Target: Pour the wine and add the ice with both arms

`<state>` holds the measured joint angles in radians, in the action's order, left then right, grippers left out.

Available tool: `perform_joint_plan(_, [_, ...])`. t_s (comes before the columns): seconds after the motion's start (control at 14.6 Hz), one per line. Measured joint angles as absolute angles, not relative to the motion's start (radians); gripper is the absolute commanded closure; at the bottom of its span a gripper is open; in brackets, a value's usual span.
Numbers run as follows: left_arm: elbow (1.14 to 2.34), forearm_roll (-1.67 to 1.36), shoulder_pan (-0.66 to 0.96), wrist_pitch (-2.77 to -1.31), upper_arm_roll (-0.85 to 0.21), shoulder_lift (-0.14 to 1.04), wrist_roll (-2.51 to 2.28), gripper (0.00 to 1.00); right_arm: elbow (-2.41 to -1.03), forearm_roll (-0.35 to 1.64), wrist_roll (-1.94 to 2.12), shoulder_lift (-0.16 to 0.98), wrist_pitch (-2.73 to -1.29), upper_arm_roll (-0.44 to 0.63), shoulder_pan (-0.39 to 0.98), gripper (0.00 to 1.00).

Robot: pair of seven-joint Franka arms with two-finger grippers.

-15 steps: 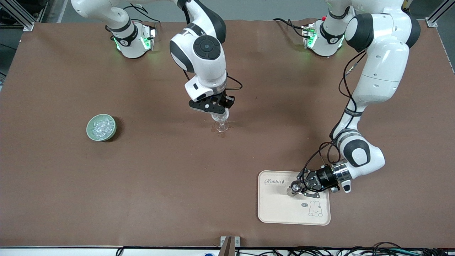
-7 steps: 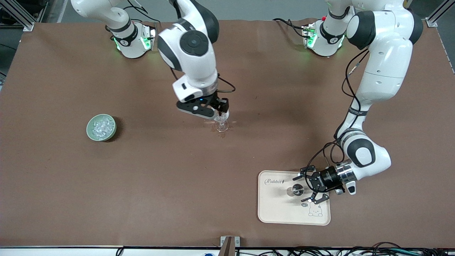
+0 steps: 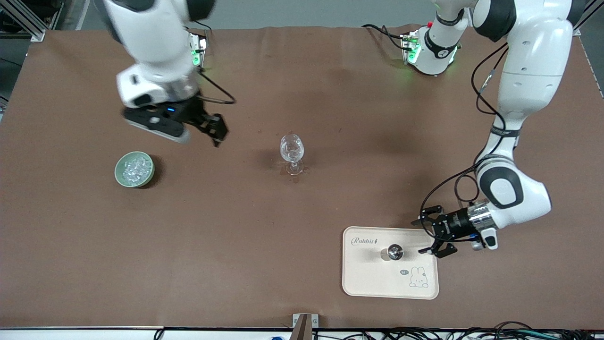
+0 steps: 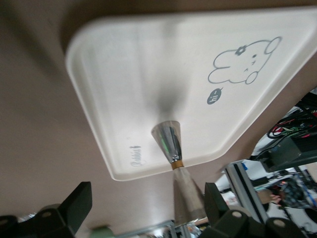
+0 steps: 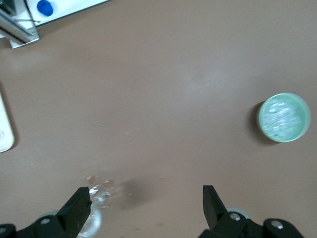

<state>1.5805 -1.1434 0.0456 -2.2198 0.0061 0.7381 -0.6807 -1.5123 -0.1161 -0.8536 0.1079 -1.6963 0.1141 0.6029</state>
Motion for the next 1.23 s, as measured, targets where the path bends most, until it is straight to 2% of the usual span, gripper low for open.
perform_joint_plan(0.21, [1.632,-0.96,0.03,-2.154,0.038,0.649,-0.654,0.0,-1.513,-0.118,-0.697,0.036,-1.623,0.13,0.5,0.0])
perform_joint_plan(0.41, [1.637,-0.725,0.021,-2.069,0.062,0.558,-0.648,0.0,-1.513,-0.117,-0.498,-0.023,-1.542,0.13,0.361,0.0])
perform_joint_plan(0.62, [1.636,-0.498,0.021,-2.045,0.067,0.46,-0.651,0.0,-1.514,-0.114,-0.304,-0.056,-1.513,0.12,0.221,0.0])
perform_joint_plan(0.89, [1.546,-0.33,0.026,-1.947,0.062,0.391,-0.605,0.0,-1.514,-0.027,-0.229,-0.058,-1.543,-0.009,-0.021,0.0])
perform_joint_plan(1.03, [1.486,-0.274,0.032,-1.919,0.047,0.389,-0.57,0.0,-1.514,-0.019,-0.227,-0.057,-1.572,-0.06,-0.067,0.0])
perform_joint_plan(1.23, [1.451,-0.255,0.035,-1.919,0.043,0.392,-0.568,0.0,-1.514,-0.019,-0.229,-0.056,-1.58,-0.066,-0.061,0.0])
